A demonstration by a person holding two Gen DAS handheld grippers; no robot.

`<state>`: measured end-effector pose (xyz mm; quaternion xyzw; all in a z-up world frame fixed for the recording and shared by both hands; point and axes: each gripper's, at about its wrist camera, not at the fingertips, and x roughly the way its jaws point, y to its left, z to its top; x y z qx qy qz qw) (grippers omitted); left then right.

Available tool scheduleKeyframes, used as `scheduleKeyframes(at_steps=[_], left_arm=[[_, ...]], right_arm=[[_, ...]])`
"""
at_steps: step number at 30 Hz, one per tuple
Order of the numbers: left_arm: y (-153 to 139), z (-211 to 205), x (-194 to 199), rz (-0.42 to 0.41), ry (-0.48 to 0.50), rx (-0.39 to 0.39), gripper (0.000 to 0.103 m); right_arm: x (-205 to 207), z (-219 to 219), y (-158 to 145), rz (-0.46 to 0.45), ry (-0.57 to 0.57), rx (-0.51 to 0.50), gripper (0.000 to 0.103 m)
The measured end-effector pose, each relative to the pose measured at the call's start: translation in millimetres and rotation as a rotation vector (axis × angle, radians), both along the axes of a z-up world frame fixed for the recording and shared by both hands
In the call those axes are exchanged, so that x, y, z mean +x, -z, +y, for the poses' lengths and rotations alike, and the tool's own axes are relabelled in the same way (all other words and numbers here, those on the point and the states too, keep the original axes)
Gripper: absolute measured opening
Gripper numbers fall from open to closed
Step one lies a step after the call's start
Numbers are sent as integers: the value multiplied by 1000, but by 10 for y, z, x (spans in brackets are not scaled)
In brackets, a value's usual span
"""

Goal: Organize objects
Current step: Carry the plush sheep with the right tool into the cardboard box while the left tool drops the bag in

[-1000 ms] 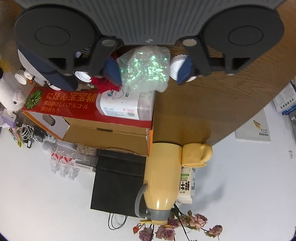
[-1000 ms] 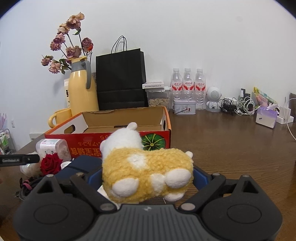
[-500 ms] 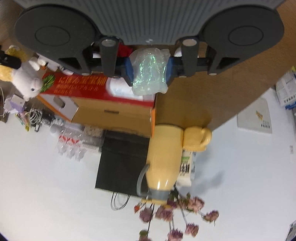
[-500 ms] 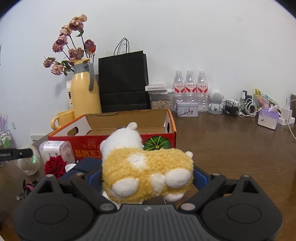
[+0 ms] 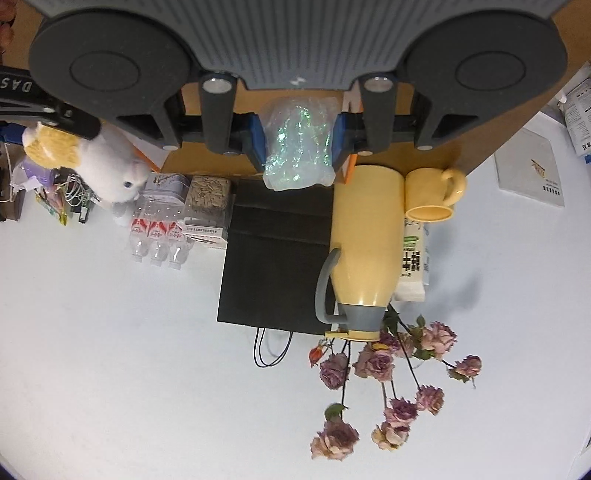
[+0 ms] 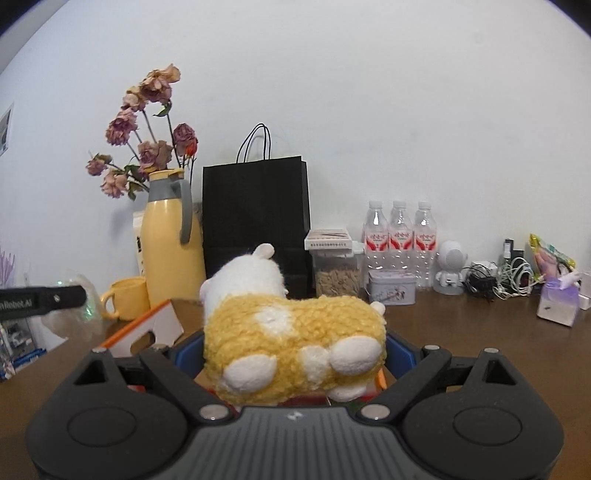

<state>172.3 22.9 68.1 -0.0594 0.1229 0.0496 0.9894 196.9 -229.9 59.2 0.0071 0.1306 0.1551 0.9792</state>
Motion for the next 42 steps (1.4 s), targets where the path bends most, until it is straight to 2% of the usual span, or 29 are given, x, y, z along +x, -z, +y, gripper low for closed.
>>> scheduleKeyframes(at_steps=[7, 12, 18, 21, 24, 25, 26, 27, 29, 31, 34, 42], left_arm=[[151, -48, 630, 83, -36, -5, 36], [321, 8, 1026, 164, -77, 2, 36], [620, 36, 1178, 257, -38, 6, 36], [664, 30, 1156, 263, -32, 7, 36], [667, 10, 1091, 238, -34, 10, 44], [662, 4, 1064, 225, -36, 12, 50], [650, -3, 1044, 213, -36, 11, 59], [641, -1, 1020, 198, -37, 8, 64], [605, -5, 976, 159, -34, 6, 91], [582, -37, 894, 97, -50, 23, 103], [536, -91, 820, 47, -52, 48, 103], [517, -112, 797, 44, -48, 45, 103]], right_arm=[[613, 267, 110, 45, 10, -24, 94], [1017, 343, 311, 125, 21, -36, 94], [1195, 394, 557, 209, 7, -63, 94], [1208, 416, 604, 231, 2, -74, 94], [1179, 402, 610, 233, 14, -76, 95], [1173, 394, 606, 234, 15, -79, 97], [1164, 395, 616, 237, 14, -81, 98], [1155, 393, 619, 240, 9, -81, 99], [1138, 393, 618, 245, -4, -85, 101], [1107, 383, 596, 228, -15, -72, 103], [1049, 348, 553, 193, -17, -53, 103], [986, 354, 490, 151, -13, -59, 103]])
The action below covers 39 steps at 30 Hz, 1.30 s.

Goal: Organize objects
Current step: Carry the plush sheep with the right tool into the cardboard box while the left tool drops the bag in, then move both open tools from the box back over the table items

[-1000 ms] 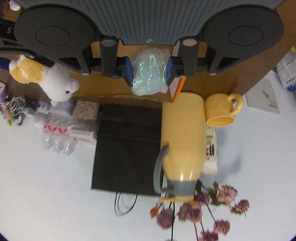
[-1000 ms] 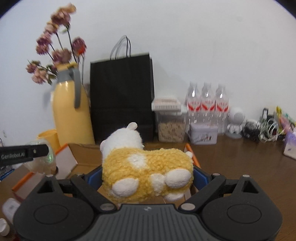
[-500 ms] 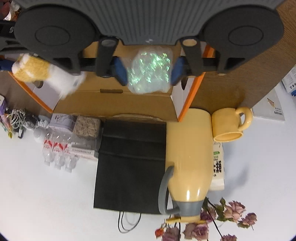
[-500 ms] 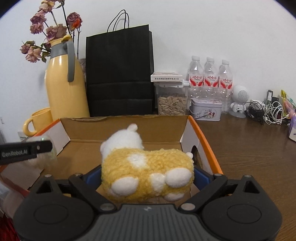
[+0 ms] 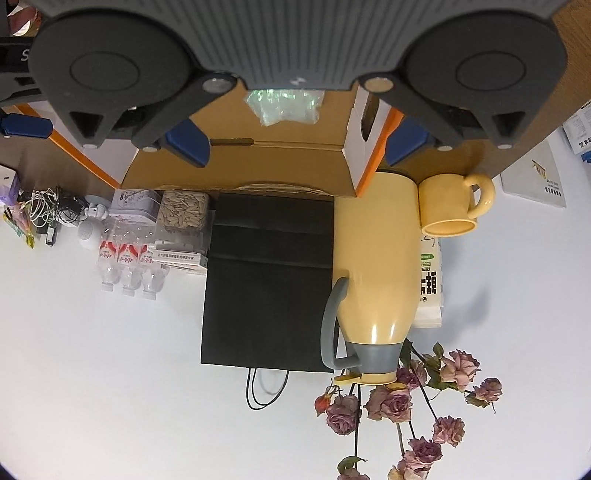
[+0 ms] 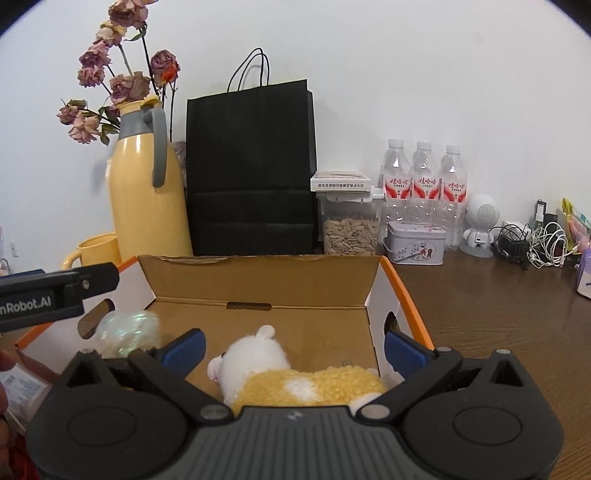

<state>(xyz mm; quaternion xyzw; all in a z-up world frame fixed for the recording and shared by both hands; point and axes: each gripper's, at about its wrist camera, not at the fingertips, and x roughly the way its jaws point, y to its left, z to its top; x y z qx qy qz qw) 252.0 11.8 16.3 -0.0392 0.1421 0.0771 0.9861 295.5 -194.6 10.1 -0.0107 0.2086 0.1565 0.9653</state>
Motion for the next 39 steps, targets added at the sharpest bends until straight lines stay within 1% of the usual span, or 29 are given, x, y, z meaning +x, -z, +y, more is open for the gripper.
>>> scheduleKeyframes(at_steps=[6, 11, 19, 25, 32, 39], left_arm=[[-4, 37, -31, -11, -3, -15, 103], [-125, 32, -133, -39, 3, -20, 103], [-348, 43, -390, -49, 2, -8, 103], [-444, 94, -674, -34, 1, -13, 103], [-480, 163, -1022, 8, 4, -15, 103], [-371, 205, -1322, 62, 6, -15, 103]], right_arm=[[-31, -22, -33, -20, -4, 9, 103], [-117, -66, -126, -58, -4, 20, 103], [-415, -93, -350, -145, -26, -5, 103], [-691, -148, -469, -175, -43, -16, 103], [-1057, -195, -503, -170, -61, -25, 103], [-1355, -218, -394, -128, -83, -41, 103]])
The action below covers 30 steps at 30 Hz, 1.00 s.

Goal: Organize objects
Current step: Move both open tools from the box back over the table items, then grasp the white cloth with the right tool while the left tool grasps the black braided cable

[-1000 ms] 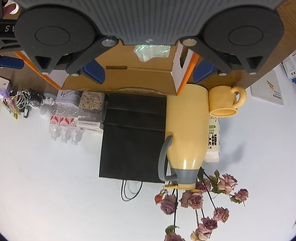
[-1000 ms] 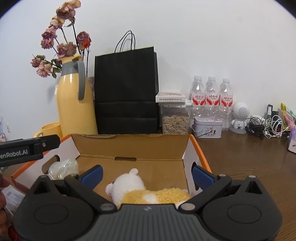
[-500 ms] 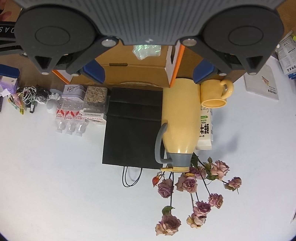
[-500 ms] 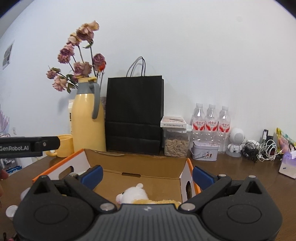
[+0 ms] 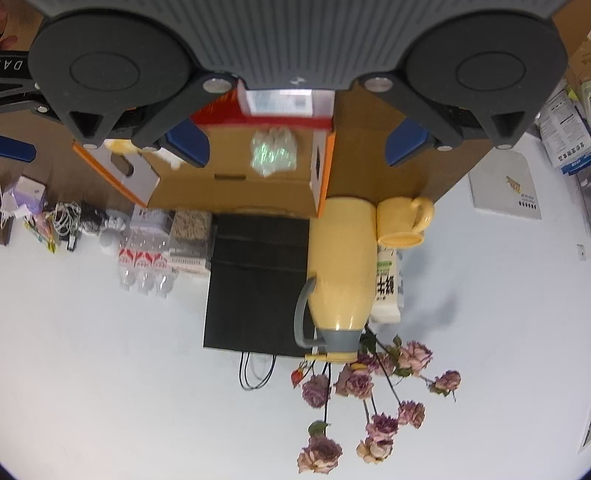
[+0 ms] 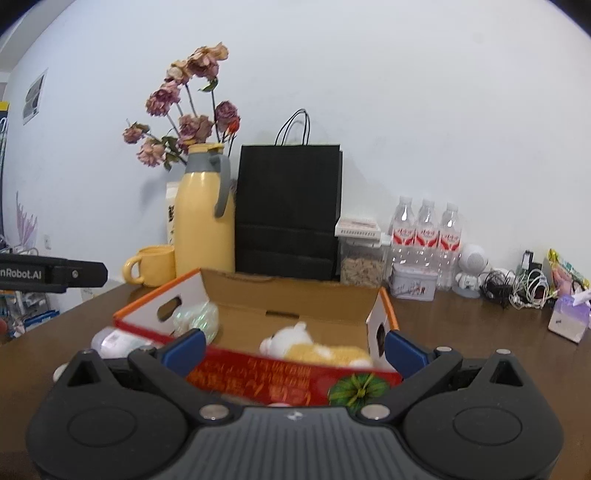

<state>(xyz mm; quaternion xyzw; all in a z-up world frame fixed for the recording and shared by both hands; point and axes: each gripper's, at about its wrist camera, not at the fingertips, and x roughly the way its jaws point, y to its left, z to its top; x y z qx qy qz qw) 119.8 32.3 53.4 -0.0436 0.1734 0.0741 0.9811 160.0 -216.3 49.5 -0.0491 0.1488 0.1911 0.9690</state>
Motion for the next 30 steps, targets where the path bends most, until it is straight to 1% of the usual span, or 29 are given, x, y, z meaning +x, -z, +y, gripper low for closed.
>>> scheduleKeyframes(at_steps=[3, 10, 14, 18, 22, 26, 30], left_arm=[[86, 36, -92, 40, 2, -4, 103], [267, 154, -351, 102, -3, -31, 103], [376, 182, -503, 142, 14, -47, 103], [497, 181, -578, 213, 47, -88, 103], [583, 148, -548, 281, 90, -139, 103], [629, 50, -460, 330, 127, -157, 103], [677, -51, -314, 399, 171, -160, 103]], right_arm=[[-115, -15, 68, 23, -9, -4, 103], [-360, 2, 232, 74, -35, -25, 103], [-492, -14, 307, 96, -43, -27, 103], [-614, -47, 383, 122, -46, -28, 103], [-706, -82, 472, 146, -41, -36, 103], [-714, -142, 526, 163, -25, -35, 103], [-696, -217, 560, 170, -9, -23, 103]])
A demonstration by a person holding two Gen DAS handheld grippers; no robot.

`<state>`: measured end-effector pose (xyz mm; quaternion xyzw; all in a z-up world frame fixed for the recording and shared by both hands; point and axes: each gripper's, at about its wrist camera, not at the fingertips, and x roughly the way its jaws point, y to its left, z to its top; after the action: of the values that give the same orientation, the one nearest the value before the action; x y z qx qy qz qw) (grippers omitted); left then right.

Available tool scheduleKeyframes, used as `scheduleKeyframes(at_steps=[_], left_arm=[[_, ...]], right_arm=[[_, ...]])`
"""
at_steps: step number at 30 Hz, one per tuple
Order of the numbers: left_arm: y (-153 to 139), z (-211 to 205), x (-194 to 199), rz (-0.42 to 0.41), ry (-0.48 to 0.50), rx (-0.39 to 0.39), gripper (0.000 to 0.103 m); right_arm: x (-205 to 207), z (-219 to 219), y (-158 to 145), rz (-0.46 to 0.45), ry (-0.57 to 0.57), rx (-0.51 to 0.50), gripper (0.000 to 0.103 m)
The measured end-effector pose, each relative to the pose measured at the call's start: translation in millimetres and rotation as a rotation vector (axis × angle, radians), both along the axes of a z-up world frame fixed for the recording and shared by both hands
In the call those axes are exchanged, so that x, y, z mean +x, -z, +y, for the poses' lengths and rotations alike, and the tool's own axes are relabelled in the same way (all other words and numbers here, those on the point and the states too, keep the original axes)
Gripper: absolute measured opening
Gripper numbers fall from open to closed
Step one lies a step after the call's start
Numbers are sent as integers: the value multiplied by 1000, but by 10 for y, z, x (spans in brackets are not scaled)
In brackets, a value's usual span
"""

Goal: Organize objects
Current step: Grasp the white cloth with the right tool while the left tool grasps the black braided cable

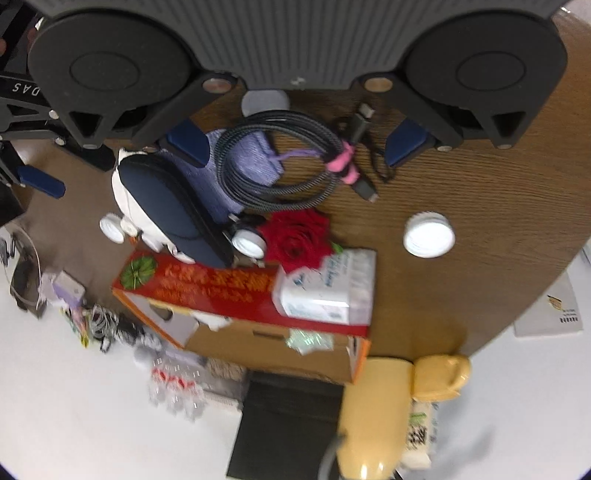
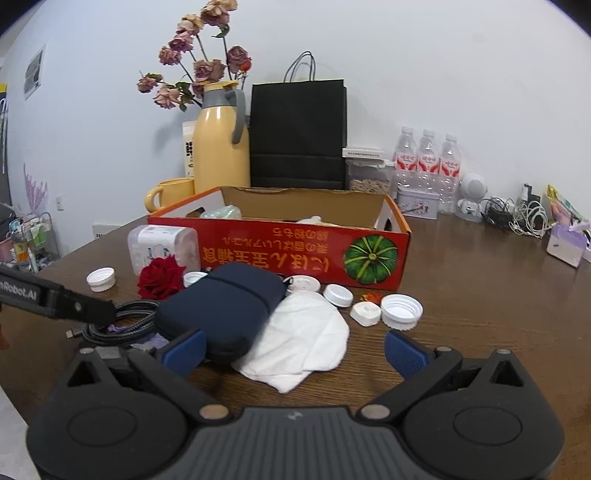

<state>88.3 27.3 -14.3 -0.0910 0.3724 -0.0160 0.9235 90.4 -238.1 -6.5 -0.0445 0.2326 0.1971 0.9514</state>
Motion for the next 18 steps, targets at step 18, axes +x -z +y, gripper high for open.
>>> scheduleKeyframes(at_steps=[18], left_arm=[[166, -249, 367, 62, -57, 85, 103]], right_arm=[[133, -266, 116, 23, 41, 54, 103]])
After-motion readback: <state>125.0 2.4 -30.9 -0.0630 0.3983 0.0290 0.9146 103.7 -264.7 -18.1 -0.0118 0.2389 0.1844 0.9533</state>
